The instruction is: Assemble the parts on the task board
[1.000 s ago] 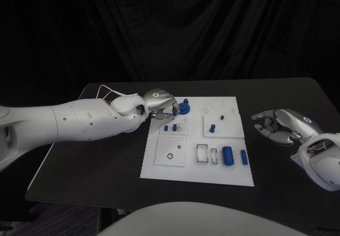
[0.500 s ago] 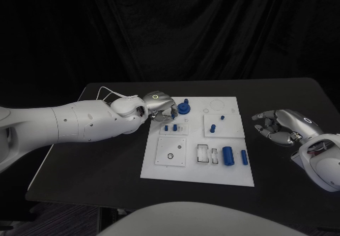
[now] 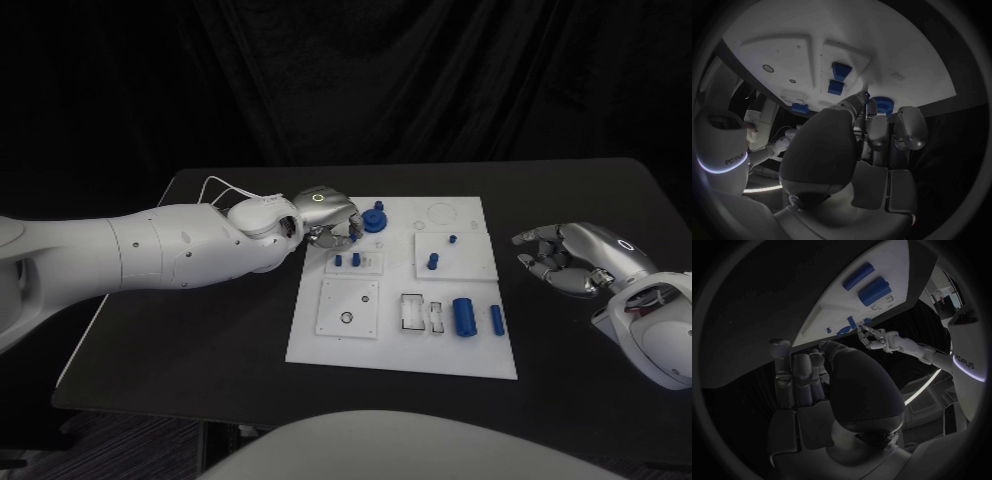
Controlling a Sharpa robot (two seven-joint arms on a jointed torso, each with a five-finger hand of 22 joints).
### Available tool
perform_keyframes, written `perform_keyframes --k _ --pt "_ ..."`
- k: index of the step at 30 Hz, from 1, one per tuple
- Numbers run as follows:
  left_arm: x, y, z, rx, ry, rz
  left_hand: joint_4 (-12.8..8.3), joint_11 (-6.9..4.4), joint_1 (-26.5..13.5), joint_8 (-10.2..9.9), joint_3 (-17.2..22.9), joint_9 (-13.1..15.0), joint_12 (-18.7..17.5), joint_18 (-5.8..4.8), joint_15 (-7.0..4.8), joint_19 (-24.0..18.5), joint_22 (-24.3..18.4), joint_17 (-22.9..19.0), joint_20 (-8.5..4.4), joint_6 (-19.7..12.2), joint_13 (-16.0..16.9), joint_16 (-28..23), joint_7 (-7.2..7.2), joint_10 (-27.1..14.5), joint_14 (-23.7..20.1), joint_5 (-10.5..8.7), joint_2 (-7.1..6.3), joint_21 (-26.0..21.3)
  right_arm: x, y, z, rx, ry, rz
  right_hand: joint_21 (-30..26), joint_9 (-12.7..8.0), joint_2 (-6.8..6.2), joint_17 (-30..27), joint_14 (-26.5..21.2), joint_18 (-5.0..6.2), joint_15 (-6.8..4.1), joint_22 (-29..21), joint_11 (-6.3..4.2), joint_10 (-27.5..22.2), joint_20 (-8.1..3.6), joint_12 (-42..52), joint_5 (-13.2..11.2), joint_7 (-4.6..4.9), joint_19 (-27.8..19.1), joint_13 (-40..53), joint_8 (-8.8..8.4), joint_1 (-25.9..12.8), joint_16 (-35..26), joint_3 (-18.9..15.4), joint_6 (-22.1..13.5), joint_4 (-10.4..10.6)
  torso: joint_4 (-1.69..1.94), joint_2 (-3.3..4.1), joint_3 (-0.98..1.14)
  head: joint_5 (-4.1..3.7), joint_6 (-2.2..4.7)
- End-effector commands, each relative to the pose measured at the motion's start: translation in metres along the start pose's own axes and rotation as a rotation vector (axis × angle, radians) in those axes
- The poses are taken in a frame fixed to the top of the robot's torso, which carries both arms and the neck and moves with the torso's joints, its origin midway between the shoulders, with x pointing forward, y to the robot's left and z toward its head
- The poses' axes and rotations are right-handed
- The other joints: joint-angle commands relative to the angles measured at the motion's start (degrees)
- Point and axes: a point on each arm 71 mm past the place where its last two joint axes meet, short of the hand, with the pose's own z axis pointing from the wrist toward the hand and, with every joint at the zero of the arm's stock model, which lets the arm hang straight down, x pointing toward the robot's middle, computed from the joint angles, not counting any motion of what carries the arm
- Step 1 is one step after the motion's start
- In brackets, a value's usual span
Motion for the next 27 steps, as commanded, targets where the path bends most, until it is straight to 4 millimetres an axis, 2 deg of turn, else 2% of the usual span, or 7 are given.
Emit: perform_keyframes --k 1,27 --pt "0.0034 -0.0012 0.0005 0.002 0.024 -0.005 0.2 0.02 -0.4 -0.1 -0.1 0.0 -0.1 -0.11 0.2 -0.2 8.2 0.0 0.06 -0.2 0.0 -0.3 0.22 0.2 -0.4 -0.2 0.23 0.0 0.0017 0.0009 -0.0004 -0.005 0.007 -0.001 -0.4 -0.1 -0.31 0.0 -0.4 1.13 0.12 4.0 0.06 -0.2 0.2 -0.3 0.2 -0.02 -0.2 0.0 0.08 -0.2 -0.3 0.3 0.3 0.0 -0.02 0.0 0.01 0.04 -0.01" --pt "0.0046 -0.0001 -0.0017 -0.005 0.032 -0.007 0.3 0.13 -0.6 -0.2 -0.2 0.0 -0.4 -0.12 0.27 -0.2 8.3 -0.3 0.11 -0.3 -0.2 -0.5 0.29 0.2 -0.5 -0.58 0.27 0.0 0.0038 0.0017 0.0006 -0.005 0.018 -0.001 -0.4 -0.1 -0.31 0.0 -0.4 1.13 0.12 4.0 0.06 -0.2 0.2 -0.3 0.2 -0.02 -0.2 0.0 0.08 -0.2 -0.3 0.3 0.3 0.0 0.02 -0.01 0.0 0.25 -0.01"
